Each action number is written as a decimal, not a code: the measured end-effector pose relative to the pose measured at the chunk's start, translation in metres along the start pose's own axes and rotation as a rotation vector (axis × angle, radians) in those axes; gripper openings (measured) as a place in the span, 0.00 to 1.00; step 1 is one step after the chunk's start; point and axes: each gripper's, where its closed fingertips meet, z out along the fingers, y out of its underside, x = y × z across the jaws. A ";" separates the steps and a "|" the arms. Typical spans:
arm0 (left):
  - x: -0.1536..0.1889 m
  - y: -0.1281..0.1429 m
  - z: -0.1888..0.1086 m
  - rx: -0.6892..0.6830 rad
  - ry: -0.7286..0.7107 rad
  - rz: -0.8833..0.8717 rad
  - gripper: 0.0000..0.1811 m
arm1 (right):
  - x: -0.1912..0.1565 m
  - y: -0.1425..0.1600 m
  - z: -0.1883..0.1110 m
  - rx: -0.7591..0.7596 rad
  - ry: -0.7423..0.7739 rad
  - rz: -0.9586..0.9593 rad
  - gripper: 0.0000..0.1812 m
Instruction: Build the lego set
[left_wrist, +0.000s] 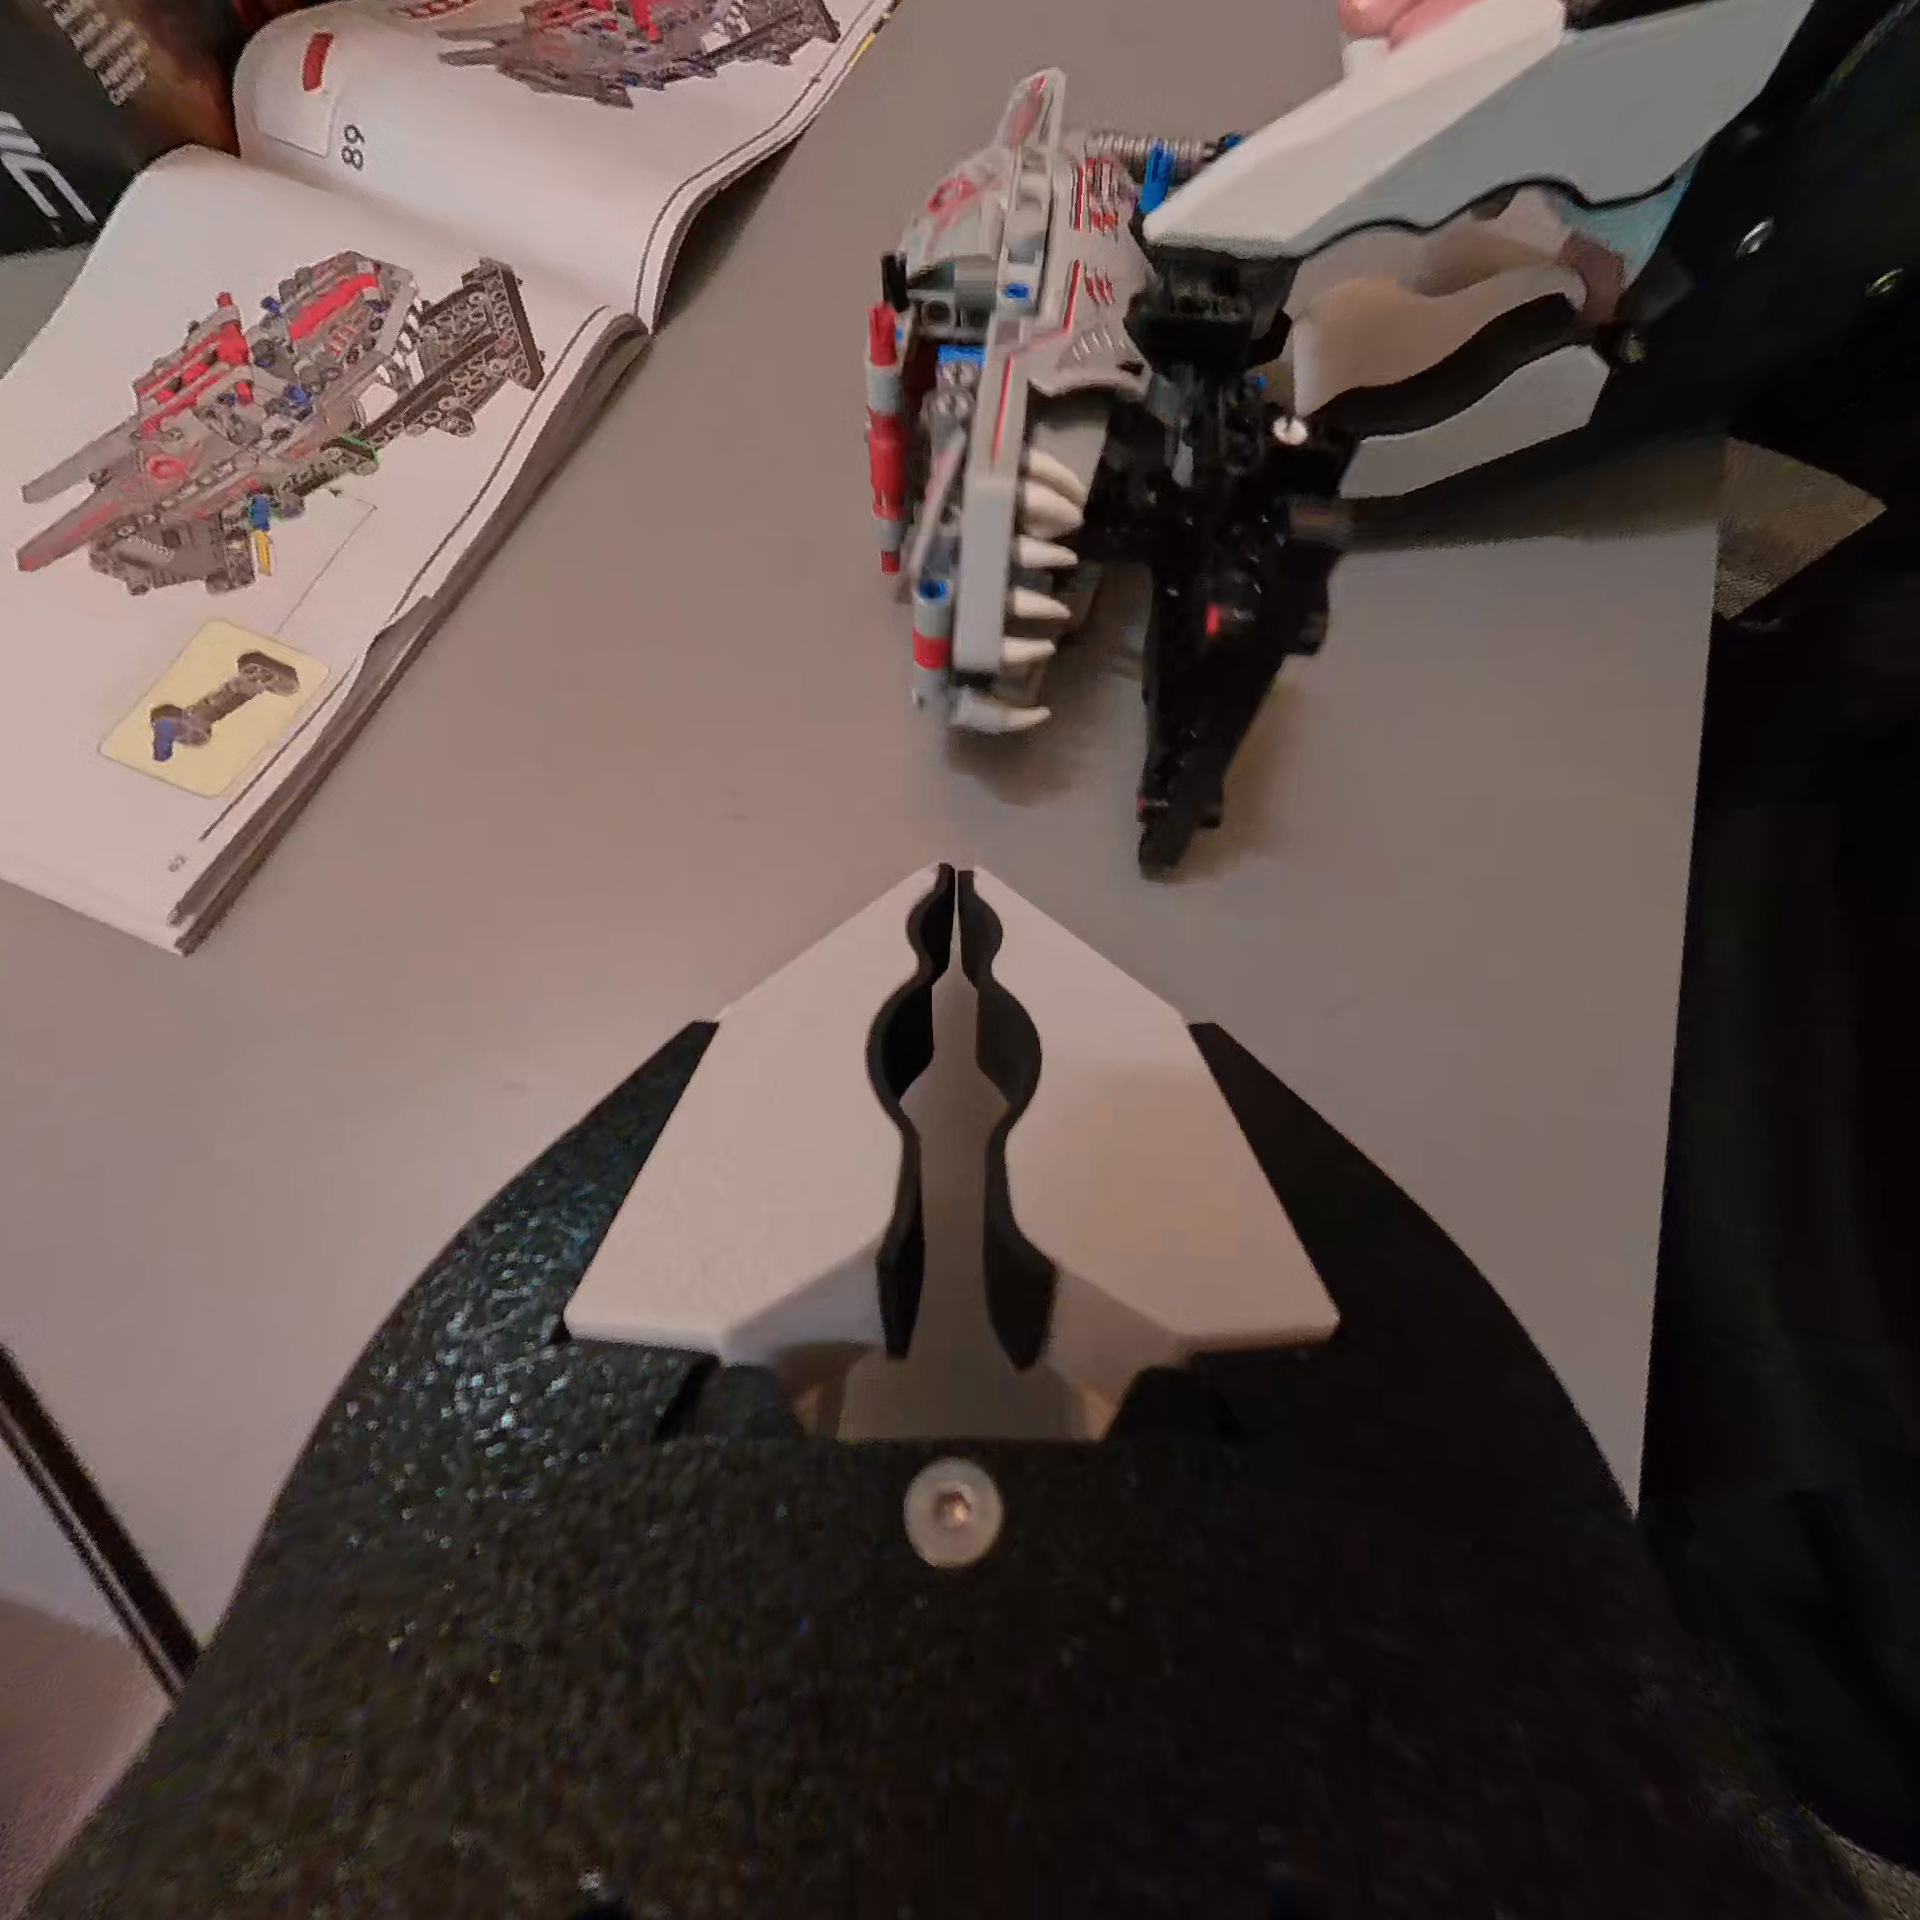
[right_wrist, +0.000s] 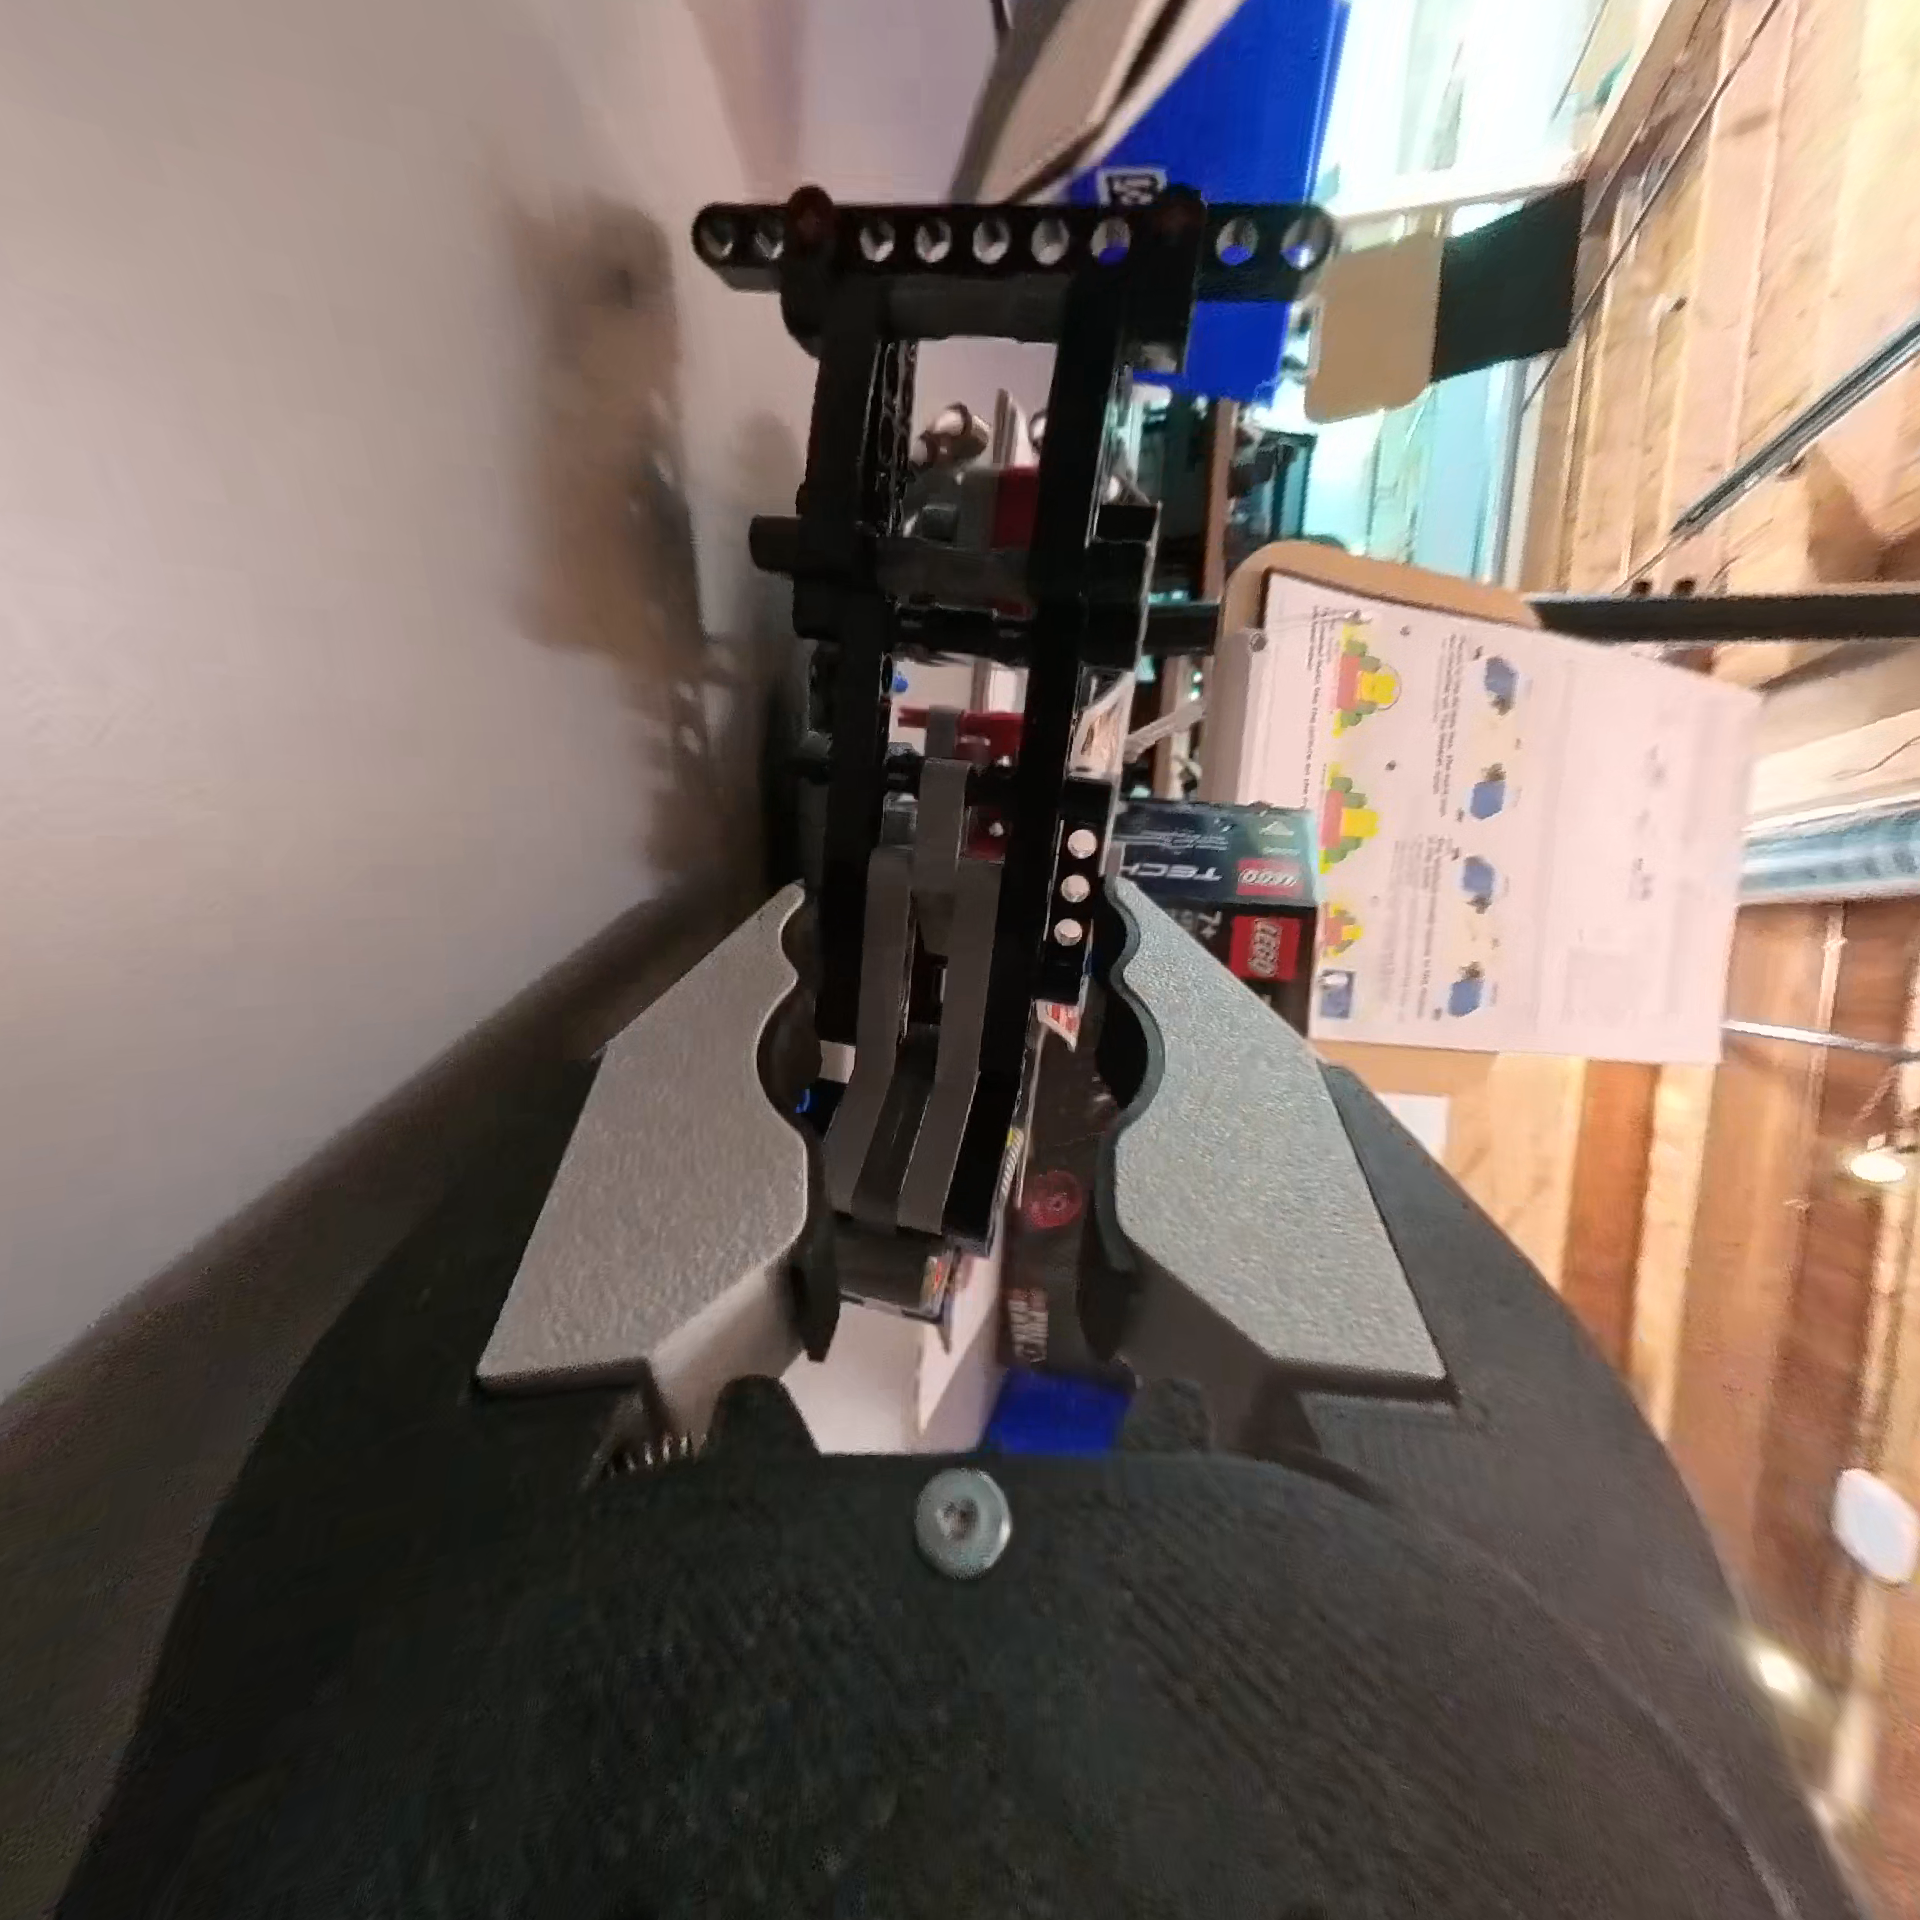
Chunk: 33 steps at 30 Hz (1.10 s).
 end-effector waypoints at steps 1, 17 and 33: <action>-0.001 0.004 0.001 -0.010 -0.008 -0.011 0.00 | 0.001 0.001 0.001 -0.007 -0.010 0.039 0.28; 0.021 -0.062 0.020 0.285 -0.127 0.118 0.10 | 0.068 0.032 0.000 0.082 0.019 1.003 0.28; 0.020 -0.122 -0.005 0.601 -0.167 -0.027 0.25 | 0.081 -0.004 -0.014 0.301 0.011 1.418 0.28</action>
